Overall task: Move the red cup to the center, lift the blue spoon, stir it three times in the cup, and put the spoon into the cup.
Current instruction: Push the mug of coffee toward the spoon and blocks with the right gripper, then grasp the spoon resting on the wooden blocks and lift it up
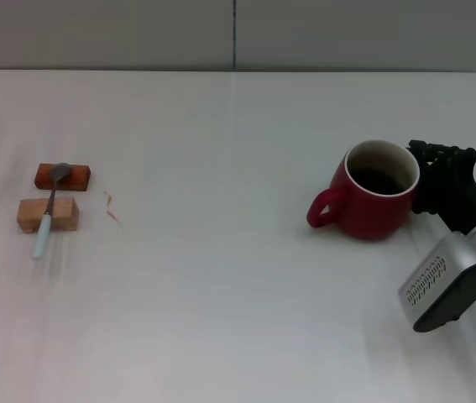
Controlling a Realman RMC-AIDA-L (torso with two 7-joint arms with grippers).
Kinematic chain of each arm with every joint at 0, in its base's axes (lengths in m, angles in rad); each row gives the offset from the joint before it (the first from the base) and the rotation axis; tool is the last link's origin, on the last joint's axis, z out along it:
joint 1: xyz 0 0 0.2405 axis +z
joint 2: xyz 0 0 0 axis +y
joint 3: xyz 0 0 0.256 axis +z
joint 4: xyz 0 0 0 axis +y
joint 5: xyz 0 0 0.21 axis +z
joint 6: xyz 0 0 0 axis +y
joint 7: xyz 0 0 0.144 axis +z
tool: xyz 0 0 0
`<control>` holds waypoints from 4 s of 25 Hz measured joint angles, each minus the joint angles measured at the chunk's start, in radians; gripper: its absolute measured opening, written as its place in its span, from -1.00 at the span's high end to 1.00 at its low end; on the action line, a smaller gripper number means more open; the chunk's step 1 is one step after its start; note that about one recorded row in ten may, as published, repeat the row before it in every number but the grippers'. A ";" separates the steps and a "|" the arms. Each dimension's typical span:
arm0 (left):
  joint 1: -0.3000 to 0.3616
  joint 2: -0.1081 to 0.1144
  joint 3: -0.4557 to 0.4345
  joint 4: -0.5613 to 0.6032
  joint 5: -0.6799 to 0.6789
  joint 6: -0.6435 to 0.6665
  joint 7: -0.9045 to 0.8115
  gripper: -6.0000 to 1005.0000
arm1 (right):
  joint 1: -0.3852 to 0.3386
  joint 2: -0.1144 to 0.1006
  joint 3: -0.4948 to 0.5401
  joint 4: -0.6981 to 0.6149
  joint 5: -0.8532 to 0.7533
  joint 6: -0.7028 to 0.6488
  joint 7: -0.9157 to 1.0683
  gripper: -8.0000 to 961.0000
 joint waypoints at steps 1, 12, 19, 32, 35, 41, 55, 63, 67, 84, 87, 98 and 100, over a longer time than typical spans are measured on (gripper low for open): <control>0.000 0.000 0.000 0.000 0.000 0.002 0.000 -0.68 | 0.006 0.000 0.000 0.007 0.000 0.012 0.000 0.85; -0.007 0.000 0.000 0.000 0.000 0.007 0.000 -0.68 | 0.051 0.000 0.000 0.044 0.000 0.079 0.006 0.84; -0.009 0.000 0.000 0.000 0.000 0.007 0.000 -0.68 | 0.077 0.002 0.000 0.081 0.000 0.117 0.011 0.84; -0.015 -0.001 0.000 -0.003 0.000 0.013 -0.011 -0.68 | 0.126 0.003 0.000 0.153 0.007 0.172 0.011 0.85; -0.015 -0.001 0.000 -0.003 0.000 0.015 -0.014 -0.68 | 0.129 0.003 0.000 0.179 0.005 0.186 0.011 0.85; -0.017 -0.001 0.000 -0.003 0.000 0.025 -0.014 -0.68 | 0.134 0.003 -0.010 0.212 0.001 0.201 0.014 0.84; -0.014 -0.003 0.000 -0.014 0.000 0.034 -0.014 -0.68 | 0.155 0.003 -0.036 0.226 -0.001 0.198 0.082 0.84; -0.006 -0.001 0.000 -0.015 0.000 0.049 -0.043 -0.68 | 0.150 0.003 -0.005 0.150 0.007 0.097 0.107 0.84; -0.005 0.001 0.000 -0.012 0.000 0.052 -0.062 -0.68 | 0.136 0.000 0.050 0.110 0.008 0.020 0.192 0.84; 0.000 0.004 0.006 -0.006 0.002 0.043 -0.068 -0.68 | -0.032 -0.010 0.419 -0.029 0.011 -0.393 0.889 0.82; 0.003 0.005 0.005 -0.005 0.002 0.041 -0.068 -0.68 | -0.049 -0.010 0.441 -0.035 0.011 -0.413 0.931 0.82; 0.007 0.006 0.001 -0.004 0.002 0.041 -0.068 -0.68 | -0.054 -0.015 0.455 -0.100 0.006 -0.424 1.033 0.80; 0.007 0.006 0.000 -0.003 0.002 0.041 -0.068 -0.68 | -0.054 -0.016 0.459 -0.101 0.006 -0.427 1.034 0.64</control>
